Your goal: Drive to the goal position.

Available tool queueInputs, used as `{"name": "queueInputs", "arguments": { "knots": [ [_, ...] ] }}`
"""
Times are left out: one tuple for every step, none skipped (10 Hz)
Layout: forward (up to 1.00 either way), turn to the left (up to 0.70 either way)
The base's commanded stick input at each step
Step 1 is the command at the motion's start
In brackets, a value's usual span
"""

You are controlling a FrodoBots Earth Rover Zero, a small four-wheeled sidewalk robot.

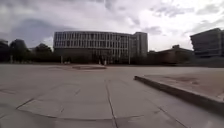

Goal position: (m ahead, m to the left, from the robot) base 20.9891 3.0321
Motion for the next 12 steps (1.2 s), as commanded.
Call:
{"name": "queueInputs", "arguments": {
  "knots": [
    [1.00,0.00],
    [1.00,0.00],
    [1.00,0.00],
    [1.00,0.00],
    [1.00,0.00],
    [1.00,0.00],
    [1.00,0.00],
    [1.00,0.00],
    [1.00,0.00],
    [1.00,-0.25],
    [1.00,-0.27],
    [1.00,-0.27]
  ]
}}
